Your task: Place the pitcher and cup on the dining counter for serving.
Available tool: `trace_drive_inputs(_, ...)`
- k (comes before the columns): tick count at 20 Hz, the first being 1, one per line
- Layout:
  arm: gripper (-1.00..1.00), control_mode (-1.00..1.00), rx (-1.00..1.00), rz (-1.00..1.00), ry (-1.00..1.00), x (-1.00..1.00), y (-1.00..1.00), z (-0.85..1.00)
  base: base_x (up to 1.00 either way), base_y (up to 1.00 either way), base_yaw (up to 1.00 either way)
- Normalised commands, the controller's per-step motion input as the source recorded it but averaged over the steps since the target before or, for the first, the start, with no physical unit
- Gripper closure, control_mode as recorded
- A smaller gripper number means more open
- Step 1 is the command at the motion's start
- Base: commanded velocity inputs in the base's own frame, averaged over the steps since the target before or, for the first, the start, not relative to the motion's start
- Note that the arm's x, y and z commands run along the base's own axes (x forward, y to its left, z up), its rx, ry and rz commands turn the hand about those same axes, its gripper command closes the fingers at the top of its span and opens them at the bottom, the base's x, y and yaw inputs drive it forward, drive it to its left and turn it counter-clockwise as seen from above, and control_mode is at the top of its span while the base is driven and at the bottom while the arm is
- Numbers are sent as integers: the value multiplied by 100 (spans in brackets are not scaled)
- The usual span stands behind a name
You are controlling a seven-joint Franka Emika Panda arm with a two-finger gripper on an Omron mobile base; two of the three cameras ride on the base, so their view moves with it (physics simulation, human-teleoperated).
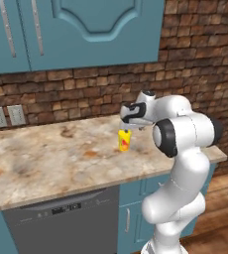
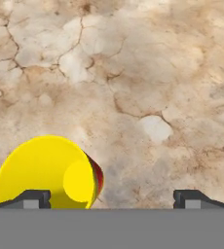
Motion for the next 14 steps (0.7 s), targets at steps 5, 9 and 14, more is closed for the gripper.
trace_drive_inputs(5, -100, -100, 0, 0, 0, 31, 13, -4, 0, 0, 0)
trace_drive_inputs(9, -100, -100, 0, 0, 0, 31, 6, -31, 0, 0, 0)
trace_drive_inputs(14, -100, -100, 0, 0, 0, 25, 0, -44, 0, 0, 0)
